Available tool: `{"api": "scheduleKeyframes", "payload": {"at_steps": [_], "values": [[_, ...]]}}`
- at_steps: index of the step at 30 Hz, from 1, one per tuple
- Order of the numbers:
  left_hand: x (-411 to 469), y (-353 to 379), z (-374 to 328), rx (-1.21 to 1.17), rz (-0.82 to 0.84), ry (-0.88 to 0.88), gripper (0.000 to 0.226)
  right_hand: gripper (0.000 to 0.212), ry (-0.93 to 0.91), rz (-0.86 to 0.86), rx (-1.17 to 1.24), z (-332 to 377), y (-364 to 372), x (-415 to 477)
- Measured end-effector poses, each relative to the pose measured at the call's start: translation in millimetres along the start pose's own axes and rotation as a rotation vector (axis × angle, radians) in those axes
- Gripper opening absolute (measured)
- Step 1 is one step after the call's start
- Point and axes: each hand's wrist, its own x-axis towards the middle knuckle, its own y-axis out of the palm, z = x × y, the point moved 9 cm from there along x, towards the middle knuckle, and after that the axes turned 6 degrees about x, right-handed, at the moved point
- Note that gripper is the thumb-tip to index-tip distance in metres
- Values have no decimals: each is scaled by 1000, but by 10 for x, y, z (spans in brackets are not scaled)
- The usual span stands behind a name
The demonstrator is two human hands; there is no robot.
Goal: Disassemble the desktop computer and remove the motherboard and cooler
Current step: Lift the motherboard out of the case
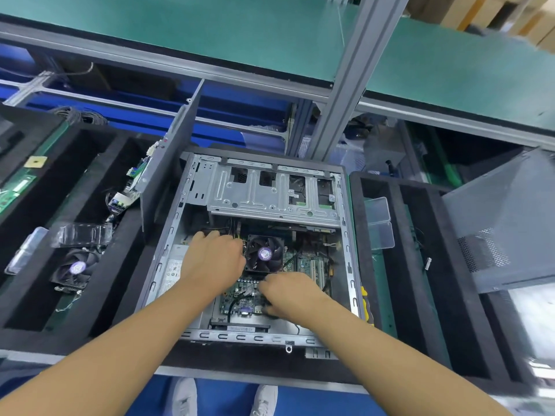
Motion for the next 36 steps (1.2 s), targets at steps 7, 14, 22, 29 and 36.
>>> {"api": "scheduleKeyframes", "payload": {"at_steps": [7,14,22,29,36], "values": [[-14,-6,9,-61,2,19,24,33,48,152,-188,37,182,65],[-114,-137,-262,144,-65,249,30,11,43,262,-313,36,253,112],[-364,-56,-505,122,35,289,44,20,6,129,-175,35,74,-37],[-391,-193,-399,-215,44,400,10,31,176,63,-94,-25,-167,-127],[-420,-220,-354,-257,62,551,15,21,212,20,68,-112,-357,-178]]}}
